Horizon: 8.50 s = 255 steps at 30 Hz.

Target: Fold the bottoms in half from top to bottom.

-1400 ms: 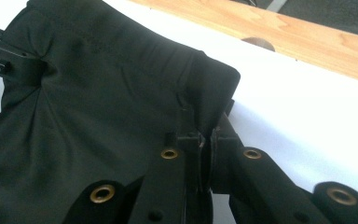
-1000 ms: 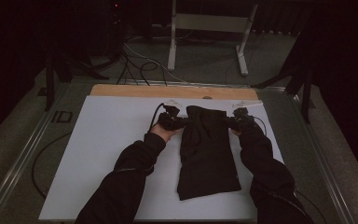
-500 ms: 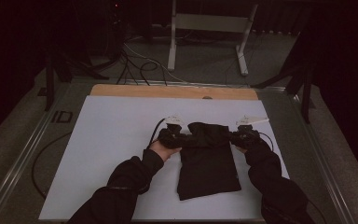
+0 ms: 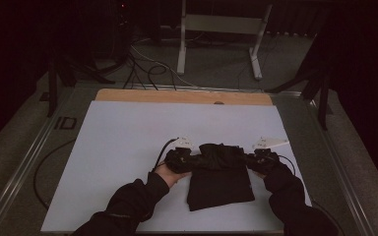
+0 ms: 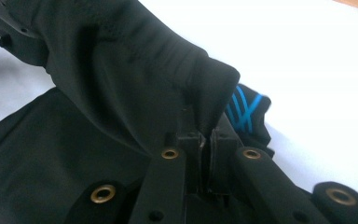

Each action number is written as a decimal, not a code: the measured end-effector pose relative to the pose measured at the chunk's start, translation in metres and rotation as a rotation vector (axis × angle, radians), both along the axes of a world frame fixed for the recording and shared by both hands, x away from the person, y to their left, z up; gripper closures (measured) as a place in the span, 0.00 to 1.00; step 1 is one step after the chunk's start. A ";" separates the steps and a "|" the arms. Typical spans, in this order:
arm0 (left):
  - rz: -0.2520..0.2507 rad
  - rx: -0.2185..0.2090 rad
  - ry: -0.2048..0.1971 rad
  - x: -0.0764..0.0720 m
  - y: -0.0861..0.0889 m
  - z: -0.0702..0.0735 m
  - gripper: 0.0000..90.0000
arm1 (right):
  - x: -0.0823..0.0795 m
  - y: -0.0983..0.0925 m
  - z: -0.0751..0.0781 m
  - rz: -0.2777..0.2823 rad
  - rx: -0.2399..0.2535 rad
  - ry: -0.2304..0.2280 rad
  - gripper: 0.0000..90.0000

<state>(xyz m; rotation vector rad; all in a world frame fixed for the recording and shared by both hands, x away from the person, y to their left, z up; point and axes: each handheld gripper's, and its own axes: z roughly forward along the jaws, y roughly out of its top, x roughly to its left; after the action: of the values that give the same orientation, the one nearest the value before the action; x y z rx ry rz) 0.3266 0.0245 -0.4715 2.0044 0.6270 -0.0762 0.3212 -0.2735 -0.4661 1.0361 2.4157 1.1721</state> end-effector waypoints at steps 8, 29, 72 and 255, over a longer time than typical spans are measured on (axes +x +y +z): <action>-0.013 0.018 -0.004 -0.021 0.003 -0.005 0.97 | -0.026 -0.002 -0.001 0.014 -0.010 0.011 0.96; 0.018 0.028 0.067 -0.051 0.012 -0.032 0.96 | -0.047 0.001 -0.022 0.025 -0.029 0.076 0.96; 0.250 -0.019 -0.007 -0.059 0.044 -0.007 0.82 | -0.012 -0.001 -0.007 -0.075 -0.028 -0.016 0.83; 0.141 0.118 0.191 -0.029 0.001 -0.042 0.00 | -0.047 0.001 -0.035 -0.259 0.029 0.121 0.11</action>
<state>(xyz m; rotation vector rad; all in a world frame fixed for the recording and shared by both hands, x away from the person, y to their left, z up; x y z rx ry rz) 0.2973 0.0256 -0.5138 2.0750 0.9122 -0.1498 0.2746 -0.2720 -0.5007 1.4169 2.2696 1.0861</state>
